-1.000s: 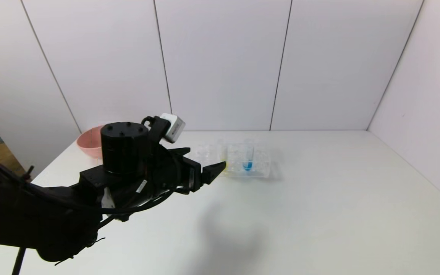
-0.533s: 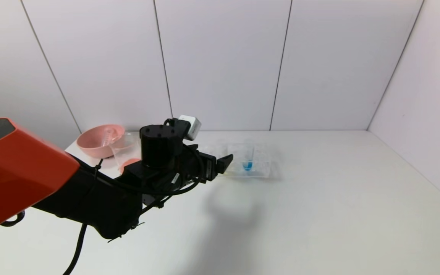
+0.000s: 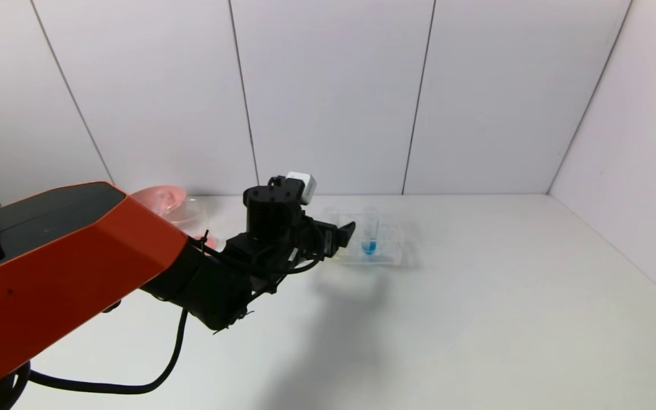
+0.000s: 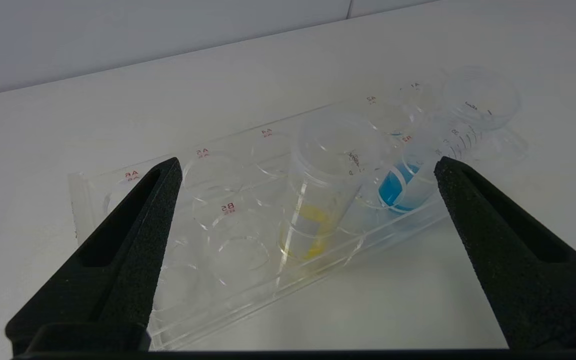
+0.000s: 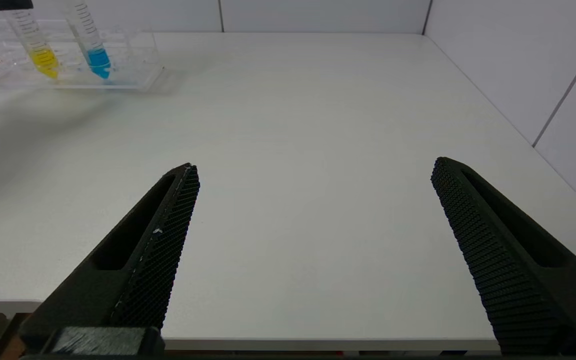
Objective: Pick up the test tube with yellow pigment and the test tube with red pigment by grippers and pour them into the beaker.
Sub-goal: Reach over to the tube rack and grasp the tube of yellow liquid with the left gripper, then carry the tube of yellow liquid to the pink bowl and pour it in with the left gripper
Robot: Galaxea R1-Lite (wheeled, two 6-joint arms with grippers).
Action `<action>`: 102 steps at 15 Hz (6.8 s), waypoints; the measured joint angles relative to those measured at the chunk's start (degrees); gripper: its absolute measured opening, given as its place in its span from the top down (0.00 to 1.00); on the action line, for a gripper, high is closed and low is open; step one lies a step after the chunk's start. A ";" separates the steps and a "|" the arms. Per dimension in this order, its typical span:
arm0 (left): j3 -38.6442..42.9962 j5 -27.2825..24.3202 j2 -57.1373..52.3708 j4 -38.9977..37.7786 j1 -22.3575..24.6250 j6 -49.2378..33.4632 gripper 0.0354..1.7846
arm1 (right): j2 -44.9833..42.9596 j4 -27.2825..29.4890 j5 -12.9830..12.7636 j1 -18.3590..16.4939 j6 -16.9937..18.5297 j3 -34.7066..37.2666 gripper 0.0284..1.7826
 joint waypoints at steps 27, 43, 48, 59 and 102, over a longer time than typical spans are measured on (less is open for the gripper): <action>-6.68 1.35 4.52 0.99 0.00 0.83 0.76 | 0.00 0.00 0.00 0.00 0.00 0.00 0.05; -5.29 0.91 -0.83 0.51 -0.32 3.58 0.76 | 0.00 0.00 0.02 0.00 0.02 0.00 0.05; -5.24 0.89 -4.44 1.04 -0.43 4.77 0.76 | 0.00 0.00 0.00 0.00 0.00 0.00 0.05; -4.79 0.95 -14.60 7.52 -0.89 8.40 0.76 | 0.00 0.00 0.00 0.00 0.02 0.00 0.05; -1.13 -17.62 -21.53 22.99 46.20 14.54 0.76 | 0.00 0.00 0.02 0.00 0.00 0.00 0.05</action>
